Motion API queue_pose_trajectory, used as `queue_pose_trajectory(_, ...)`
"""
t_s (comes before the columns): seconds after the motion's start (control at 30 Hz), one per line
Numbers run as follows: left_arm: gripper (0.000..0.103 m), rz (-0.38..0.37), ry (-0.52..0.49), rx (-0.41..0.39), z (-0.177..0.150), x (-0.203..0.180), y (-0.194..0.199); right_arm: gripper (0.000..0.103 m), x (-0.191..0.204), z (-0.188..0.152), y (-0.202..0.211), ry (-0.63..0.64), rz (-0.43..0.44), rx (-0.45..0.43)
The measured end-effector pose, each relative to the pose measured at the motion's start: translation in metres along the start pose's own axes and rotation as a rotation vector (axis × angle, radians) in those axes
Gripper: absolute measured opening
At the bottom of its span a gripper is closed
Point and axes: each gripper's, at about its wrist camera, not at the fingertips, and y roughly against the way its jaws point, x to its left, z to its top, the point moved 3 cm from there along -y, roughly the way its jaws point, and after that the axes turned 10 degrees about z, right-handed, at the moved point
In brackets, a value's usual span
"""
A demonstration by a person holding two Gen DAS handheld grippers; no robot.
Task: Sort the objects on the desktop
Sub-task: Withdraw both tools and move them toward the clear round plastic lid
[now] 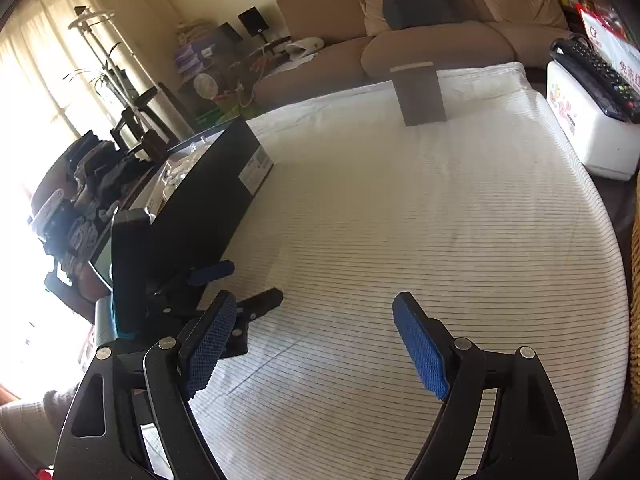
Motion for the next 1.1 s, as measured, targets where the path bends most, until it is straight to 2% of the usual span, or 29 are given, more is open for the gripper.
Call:
queue_pose_trajectory(0.1, 0.087, -0.015, 0.066, 0.049, -0.002, 0.007, -0.016, 0.083, -0.004, 0.003, 0.004, 0.003, -0.004, -0.004)
queue_pose_trajectory(0.13, 0.088, -0.028, 0.08, 0.04, -0.003, 0.008, -0.016, 0.083, -0.005, 0.004, 0.006, -0.002, 0.003, -0.008)
queue_pose_trajectory(0.23, 0.088, -0.141, 0.095, 0.049, -0.009, -0.006, -0.008, 0.084, -0.014, 0.005, 0.015, -0.04, 0.028, -0.033)
queue_pose_trajectory(0.27, 0.088, -0.187, 0.088, 0.058, -0.013, -0.015, -0.003, 0.084, -0.018, 0.005, 0.017, -0.057, 0.034, -0.041)
queue_pose_trajectory(0.53, 0.088, -0.415, -0.062, 0.082, -0.056, -0.099, 0.043, 0.085, -0.053, 0.004, 0.037, -0.179, 0.034, -0.093)
queue_pose_trajectory(0.6, 0.088, -0.437, -0.074, 0.086, -0.062, -0.106, 0.052, 0.085, -0.054, 0.003, 0.04, -0.179, 0.026, -0.093)
queue_pose_trajectory(0.67, 0.088, -0.454, -0.034, 0.064, -0.064, -0.095, 0.067, 0.085, -0.055, 0.002, 0.04, -0.177, 0.031, -0.081)
queue_pose_trajectory(0.73, 0.088, -0.452, 0.018, 0.034, -0.064, -0.071, 0.081, 0.085, -0.052, -0.001, 0.037, -0.166, 0.05, -0.053)
queue_pose_trajectory(0.83, 0.088, -0.347, 0.017, -0.005, -0.065, -0.033, 0.09, 0.085, -0.041, -0.007, 0.026, -0.099, 0.029, 0.012)
queue_pose_trajectory(0.9, 0.088, -0.292, -0.007, 0.007, -0.067, -0.018, 0.086, 0.085, -0.035, -0.012, 0.015, -0.059, 0.005, 0.061)
queue_pose_trajectory(1.1, 0.088, -0.239, -0.066, 0.059, -0.084, -0.015, 0.069, 0.085, -0.02, -0.023, -0.009, 0.008, -0.051, 0.125)
